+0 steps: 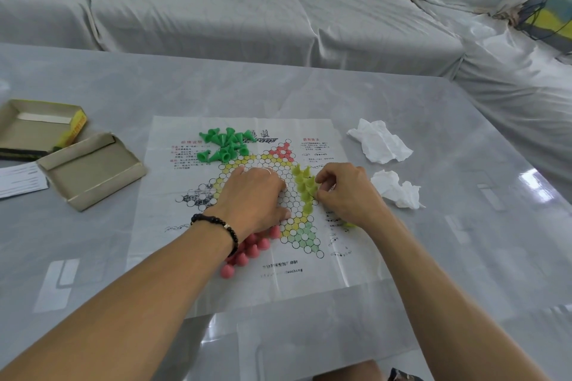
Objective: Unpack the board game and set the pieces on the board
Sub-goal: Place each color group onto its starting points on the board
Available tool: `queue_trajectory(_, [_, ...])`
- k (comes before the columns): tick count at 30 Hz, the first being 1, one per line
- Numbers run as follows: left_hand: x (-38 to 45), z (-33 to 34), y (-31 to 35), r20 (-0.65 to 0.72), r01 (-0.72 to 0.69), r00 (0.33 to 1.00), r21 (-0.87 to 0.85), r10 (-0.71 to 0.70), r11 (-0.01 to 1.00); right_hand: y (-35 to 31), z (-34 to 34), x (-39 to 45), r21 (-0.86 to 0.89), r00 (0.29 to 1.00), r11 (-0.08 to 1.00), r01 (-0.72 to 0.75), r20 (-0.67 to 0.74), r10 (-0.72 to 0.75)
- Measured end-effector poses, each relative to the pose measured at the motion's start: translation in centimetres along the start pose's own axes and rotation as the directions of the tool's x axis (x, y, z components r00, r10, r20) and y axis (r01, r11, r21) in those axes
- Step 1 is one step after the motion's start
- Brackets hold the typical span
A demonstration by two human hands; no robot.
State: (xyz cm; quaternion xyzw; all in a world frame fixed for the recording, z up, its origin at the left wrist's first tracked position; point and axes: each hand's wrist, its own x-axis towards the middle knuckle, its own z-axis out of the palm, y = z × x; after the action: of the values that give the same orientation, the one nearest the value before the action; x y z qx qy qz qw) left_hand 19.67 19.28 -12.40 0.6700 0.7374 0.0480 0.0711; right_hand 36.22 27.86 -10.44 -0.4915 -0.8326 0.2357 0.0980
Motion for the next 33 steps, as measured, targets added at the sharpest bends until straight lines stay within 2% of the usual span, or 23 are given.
queue_trajectory(6, [0.0, -0.2, 0.2, 0.016, 0.012, 1.000, -0.016, -0.012, 1.000, 1.8, -2.5, -1.5, 0.038, 0.995, 0.999, -0.006, -0.099, 0.010])
queue_trajectory(13, [0.0, -0.2, 0.4, 0.041, 0.012, 0.999, -0.008, -0.011, 1.000, 2.5, -3.8, -4.0, -0.099, 0.997, 0.995, -0.015, 0.080, 0.023])
queue_trajectory(16, [0.1, -0.1, 0.4, 0.039, 0.017, 0.999, -0.015, -0.016, 1.000, 2.3, -3.6, -4.5, -0.250, 0.985, 0.967, 0.051, 0.174, -0.007])
queue_trajectory(19, [0.2, -0.1, 0.4, 0.038, 0.020, 0.999, -0.015, -0.019, 1.000, 2.2, -3.1, -4.8, -0.329, 0.981, 0.940, 0.084, 0.194, -0.020])
queue_trajectory(27, [0.1, 0.0, 0.3, 0.026, 0.029, 0.999, -0.020, -0.028, 0.999, 2.5, -3.0, -5.0, -0.260, 0.978, 0.963, 0.078, 0.207, -0.023])
queue_trajectory(30, [0.1, -0.1, 0.3, 0.024, 0.027, 0.999, -0.022, -0.027, 0.999, 2.7, -3.0, -5.1, -0.220, 0.985, 0.973, 0.070, 0.171, -0.032])
queue_trajectory(33, [0.1, 0.0, 0.3, 0.019, 0.026, 0.999, -0.021, -0.026, 0.999, 2.3, -3.4, -4.7, -0.109, 0.994, 0.993, 0.044, 0.101, -0.033])
